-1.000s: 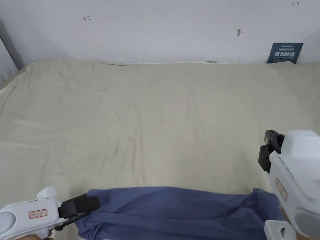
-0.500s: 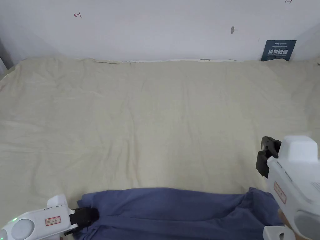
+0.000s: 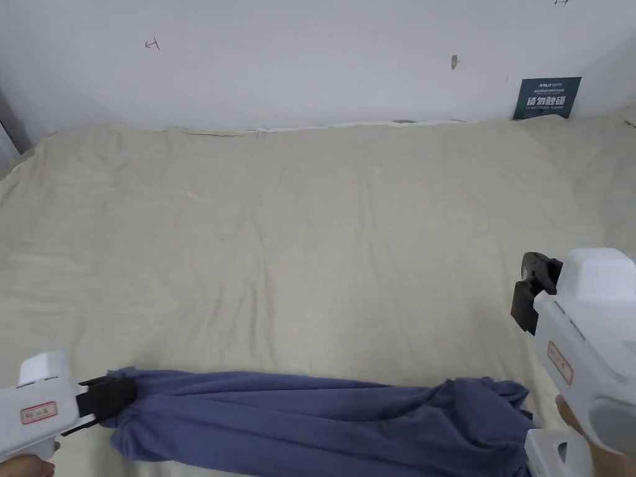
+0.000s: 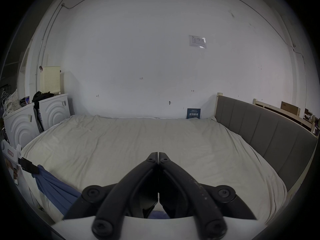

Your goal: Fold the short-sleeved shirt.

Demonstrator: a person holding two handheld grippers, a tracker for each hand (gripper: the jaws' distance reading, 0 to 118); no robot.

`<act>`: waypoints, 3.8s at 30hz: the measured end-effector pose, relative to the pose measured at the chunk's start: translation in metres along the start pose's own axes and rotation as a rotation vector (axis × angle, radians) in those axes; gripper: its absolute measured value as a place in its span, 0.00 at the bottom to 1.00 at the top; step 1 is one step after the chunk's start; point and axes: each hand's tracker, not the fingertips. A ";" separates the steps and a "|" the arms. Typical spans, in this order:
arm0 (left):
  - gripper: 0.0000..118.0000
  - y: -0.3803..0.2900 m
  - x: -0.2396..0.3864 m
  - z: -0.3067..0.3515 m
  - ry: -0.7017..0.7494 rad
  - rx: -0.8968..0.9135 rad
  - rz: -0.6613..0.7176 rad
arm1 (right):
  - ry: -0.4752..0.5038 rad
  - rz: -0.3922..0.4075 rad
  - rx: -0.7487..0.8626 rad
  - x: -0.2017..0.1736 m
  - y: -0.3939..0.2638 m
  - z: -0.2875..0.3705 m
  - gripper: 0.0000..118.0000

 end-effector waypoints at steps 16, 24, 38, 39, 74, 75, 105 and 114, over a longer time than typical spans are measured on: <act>0.08 -0.040 0.150 -0.049 -0.134 -0.160 -0.268 | -0.001 -0.029 -0.005 0.016 -0.008 0.013 0.01; 0.08 -0.104 0.260 -0.113 -0.132 -0.312 -0.480 | -0.020 -0.042 -0.012 0.031 -0.015 0.020 0.01; 1.00 -0.100 0.271 -0.070 -0.261 -0.159 -0.365 | -0.040 -0.059 -0.010 0.042 -0.016 0.024 0.01; 0.99 -0.092 0.268 -0.058 -0.276 -0.113 -0.351 | -0.041 -0.062 -0.008 0.041 -0.015 0.024 0.01; 0.00 -0.172 0.279 -0.091 0.001 -0.068 -0.607 | -0.069 -0.063 -0.035 0.055 -0.022 0.033 0.02; 0.00 -0.168 0.279 -0.085 -0.017 -0.079 -0.586 | -0.069 -0.062 -0.036 0.055 -0.022 0.032 0.02; 0.20 -0.099 0.102 -0.116 -0.285 -0.260 -0.025 | -0.020 -0.042 -0.072 0.030 -0.020 0.021 0.02; 0.09 -0.088 0.106 -0.096 -0.225 -0.185 -0.117 | -0.036 -0.057 -0.074 0.037 -0.020 0.021 0.02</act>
